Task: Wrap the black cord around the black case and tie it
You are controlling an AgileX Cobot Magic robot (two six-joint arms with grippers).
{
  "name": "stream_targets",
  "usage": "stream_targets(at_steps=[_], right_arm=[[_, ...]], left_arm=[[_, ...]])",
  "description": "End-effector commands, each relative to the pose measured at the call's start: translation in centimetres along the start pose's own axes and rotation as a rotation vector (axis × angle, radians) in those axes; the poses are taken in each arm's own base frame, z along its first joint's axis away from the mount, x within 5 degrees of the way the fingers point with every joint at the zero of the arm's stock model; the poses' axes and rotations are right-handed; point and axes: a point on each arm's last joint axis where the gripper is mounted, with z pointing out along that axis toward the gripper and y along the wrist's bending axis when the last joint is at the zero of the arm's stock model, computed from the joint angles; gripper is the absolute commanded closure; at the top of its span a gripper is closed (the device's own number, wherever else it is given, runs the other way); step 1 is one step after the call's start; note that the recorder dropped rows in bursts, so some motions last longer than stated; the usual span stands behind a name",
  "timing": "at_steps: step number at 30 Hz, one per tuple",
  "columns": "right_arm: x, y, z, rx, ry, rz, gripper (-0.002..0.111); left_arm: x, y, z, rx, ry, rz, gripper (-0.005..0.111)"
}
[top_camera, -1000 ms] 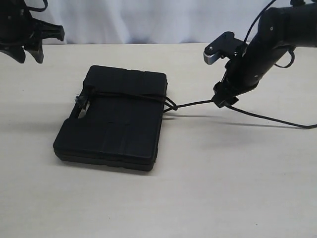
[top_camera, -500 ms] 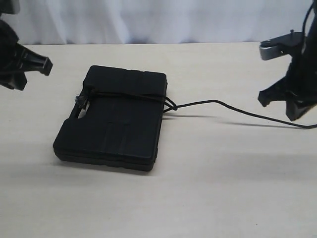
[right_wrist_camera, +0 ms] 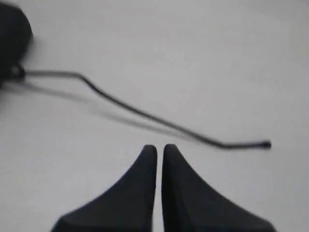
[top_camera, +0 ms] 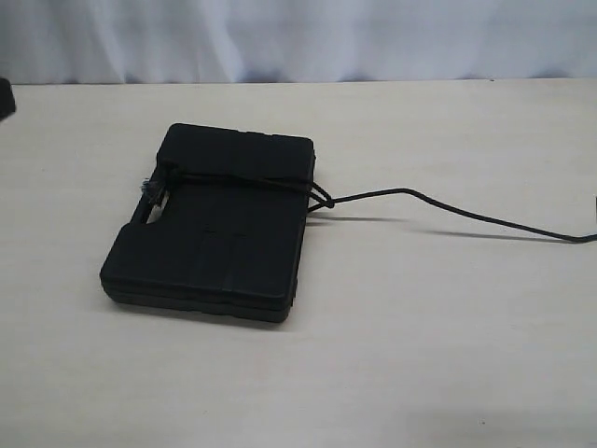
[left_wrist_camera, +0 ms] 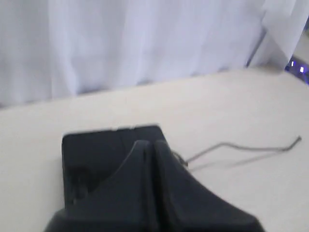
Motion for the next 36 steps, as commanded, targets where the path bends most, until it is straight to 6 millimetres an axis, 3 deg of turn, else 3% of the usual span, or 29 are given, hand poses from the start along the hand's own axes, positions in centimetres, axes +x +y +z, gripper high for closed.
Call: stream_targets(at_steps=[1, 3, 7, 10, 14, 16, 18, 20, 24, 31, 36], right_arm=[[1.2, 0.3, -2.5, -0.023, -0.430, -0.008, 0.104], [2.1, 0.2, -4.0, -0.016, -0.488, -0.003, 0.104], [2.3, 0.1, -5.2, -0.012, -0.548, -0.001, 0.104], [3.8, 0.2, -5.0, -0.018, -0.571, 0.001, 0.104], [8.9, 0.8, -2.9, -0.029, -0.551, -0.004, 0.104], [12.6, 1.1, -1.0, -0.036, -0.496, 0.002, 0.104], [13.4, 1.2, -1.0, -0.048, -0.498, 0.045, 0.104], [14.8, 1.3, -0.8, -0.064, -0.377, 0.110, 0.104], [14.8, 1.3, -1.2, -0.084, -0.421, 0.162, 0.104], [15.0, 0.3, -1.2, 0.088, -0.407, 0.241, 0.104], [15.0, 0.3, -1.2, 0.092, -0.407, 0.243, 0.104]], left_arm=[[1.2, 0.0, -0.3, 0.030, -0.149, 0.073, 0.107], [1.2, 0.0, -0.3, 0.030, -0.150, 0.073, 0.107], [1.3, 0.0, -0.3, 0.030, -0.148, 0.075, 0.107], [1.6, 0.0, -0.3, 0.033, -0.161, 0.079, 0.107], [5.9, 0.5, -1.6, 0.067, -0.287, 0.078, 0.107], [10.2, 1.1, -2.6, 0.077, -0.316, 0.078, 0.107], [11.2, 1.3, -3.2, 0.076, -0.331, 0.075, 0.107], [12.8, 1.7, -3.5, 0.038, -0.178, 0.079, 0.107], [14.8, 2.3, -4.7, -0.012, -0.047, 0.004, 0.107], [14.7, 3.3, -4.9, -0.206, -0.072, -0.044, 0.107], [14.7, 3.6, -4.9, -0.247, -0.074, -0.019, 0.107]])
